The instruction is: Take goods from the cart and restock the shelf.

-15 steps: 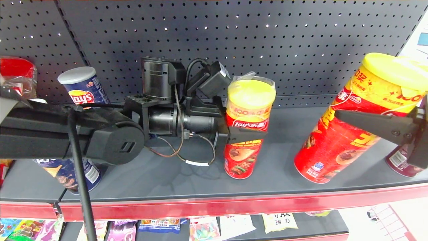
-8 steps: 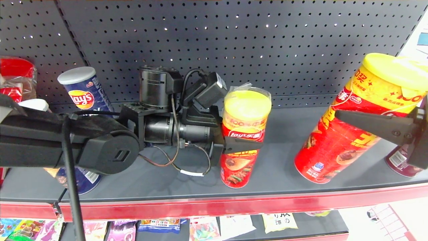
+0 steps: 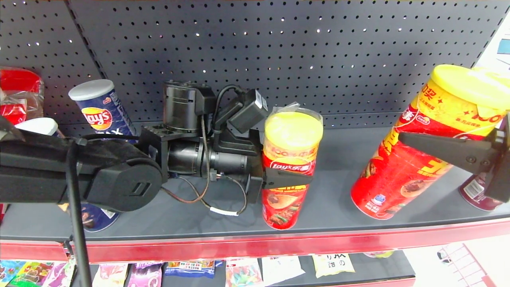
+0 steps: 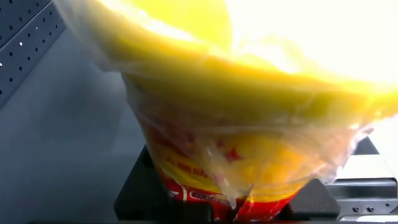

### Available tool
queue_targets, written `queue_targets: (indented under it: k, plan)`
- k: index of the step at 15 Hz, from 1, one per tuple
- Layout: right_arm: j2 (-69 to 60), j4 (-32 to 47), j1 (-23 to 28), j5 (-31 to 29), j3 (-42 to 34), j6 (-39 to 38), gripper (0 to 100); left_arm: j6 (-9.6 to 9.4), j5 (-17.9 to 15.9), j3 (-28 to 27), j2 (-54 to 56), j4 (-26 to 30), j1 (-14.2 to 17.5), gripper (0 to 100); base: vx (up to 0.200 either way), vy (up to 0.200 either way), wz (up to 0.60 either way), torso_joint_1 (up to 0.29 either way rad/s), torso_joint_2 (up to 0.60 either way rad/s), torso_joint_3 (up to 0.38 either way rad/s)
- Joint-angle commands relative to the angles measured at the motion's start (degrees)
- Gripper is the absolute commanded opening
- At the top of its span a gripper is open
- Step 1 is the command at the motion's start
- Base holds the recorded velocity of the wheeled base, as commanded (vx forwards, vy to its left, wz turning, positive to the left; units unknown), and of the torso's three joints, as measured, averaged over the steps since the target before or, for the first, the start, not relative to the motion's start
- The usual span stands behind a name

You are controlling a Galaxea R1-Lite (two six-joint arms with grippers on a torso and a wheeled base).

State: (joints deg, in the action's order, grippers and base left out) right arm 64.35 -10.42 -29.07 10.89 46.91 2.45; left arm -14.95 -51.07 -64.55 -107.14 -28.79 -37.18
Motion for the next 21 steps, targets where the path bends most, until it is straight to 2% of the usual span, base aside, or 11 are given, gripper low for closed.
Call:
queue_targets:
  k: [1, 3, 4, 6, 17, 18, 21]
  plan:
    - [0.0, 0.0, 0.0, 0.0, 0.1, 0.0, 0, 0.0, 0.1, -0.1, 0.1, 0.0, 0.0, 0, 0.0, 0.0, 0.0, 0.0, 0.0, 0.0]
    - [0.0, 0.0, 0.0, -0.1, 0.0, 0.1, 0, 0.09, 0.0, 0.0, 0.2, 0.0, 0.0, 0, 0.0, 0.0, 0.0, 0.0, 0.0, 0.0]
    - [0.0, 0.0, 0.0, -0.1, 0.0, 0.0, 0, 1.15, 0.0, -0.1, 0.4, 0.0, -0.2, 0, 0.0, 0.0, 0.0, 0.0, 0.0, 0.0]
    - [0.0, 0.0, 0.0, -0.1, 0.1, 0.1, 0, 1.67, 0.0, 0.0, 0.8, 0.0, -0.5, 0, 0.0, 0.0, 0.0, 0.0, 0.0, 0.0]
    - [0.0, 0.0, 0.0, -0.1, 0.2, 0.1, 0, 1.23, 0.3, 0.9, 0.4, -0.1, -0.4, 0, 0.0, 0.0, 0.0, 0.0, 0.0, 0.0]
    - [0.0, 0.0, 0.0, -0.1, 0.3, 0.0, 0, 1.15, 0.2, 1.0, 0.4, -0.1, -0.4, 100, 0.0, 0.0, 0.0, 0.0, 0.0, 0.0]
    - [0.1, 0.0, 0.0, -0.1, 0.4, 0.1, 0, 1.5, 0.4, 2.0, 0.3, -2.7, -0.4, 100, 0.0, 0.0, 0.0, 0.0, 0.0, 0.0]
